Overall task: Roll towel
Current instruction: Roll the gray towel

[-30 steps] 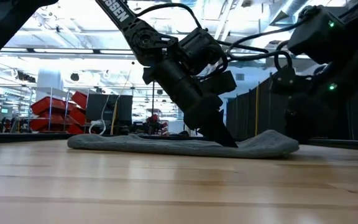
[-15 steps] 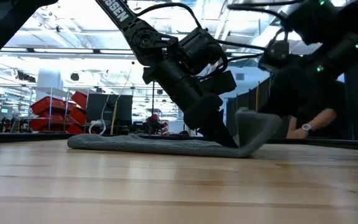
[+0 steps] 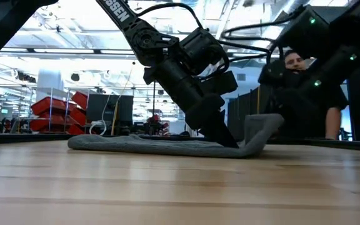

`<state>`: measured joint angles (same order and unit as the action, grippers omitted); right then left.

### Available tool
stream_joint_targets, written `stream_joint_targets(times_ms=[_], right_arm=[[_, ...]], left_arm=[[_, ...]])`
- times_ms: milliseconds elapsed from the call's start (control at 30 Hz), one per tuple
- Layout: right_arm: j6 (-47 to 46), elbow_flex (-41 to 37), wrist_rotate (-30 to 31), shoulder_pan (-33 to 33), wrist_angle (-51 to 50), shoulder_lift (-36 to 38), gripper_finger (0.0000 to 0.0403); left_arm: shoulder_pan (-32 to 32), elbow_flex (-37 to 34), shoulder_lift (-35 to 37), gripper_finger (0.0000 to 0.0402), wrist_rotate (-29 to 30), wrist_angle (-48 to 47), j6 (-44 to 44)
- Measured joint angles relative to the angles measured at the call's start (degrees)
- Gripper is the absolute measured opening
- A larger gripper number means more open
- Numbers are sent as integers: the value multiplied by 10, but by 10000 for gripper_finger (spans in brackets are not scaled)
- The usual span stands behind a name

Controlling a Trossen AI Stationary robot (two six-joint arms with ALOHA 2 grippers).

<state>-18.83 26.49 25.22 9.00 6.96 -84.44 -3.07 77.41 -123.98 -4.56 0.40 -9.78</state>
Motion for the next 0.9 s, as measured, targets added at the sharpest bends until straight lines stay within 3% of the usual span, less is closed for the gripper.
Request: stream_joint_targets(times_ms=[233,333,533,667,900], right_arm=[[-103,23,-30,8,-159,6,171],[-107,18,-70,5,-129,-13,171],[-17,6,-139,5,13,-39,171],[-8,5,-87,4,4,-29,171],[11,17,-63,-1,3,-21,171]], left_arm=[[0,0,0,0,0,0,0],[0,0,0,0,0,0,0],[0,0,0,0,0,-1,0],[0,0,0,0,0,-2,0],[0,0,1,0,0,-9,3]])
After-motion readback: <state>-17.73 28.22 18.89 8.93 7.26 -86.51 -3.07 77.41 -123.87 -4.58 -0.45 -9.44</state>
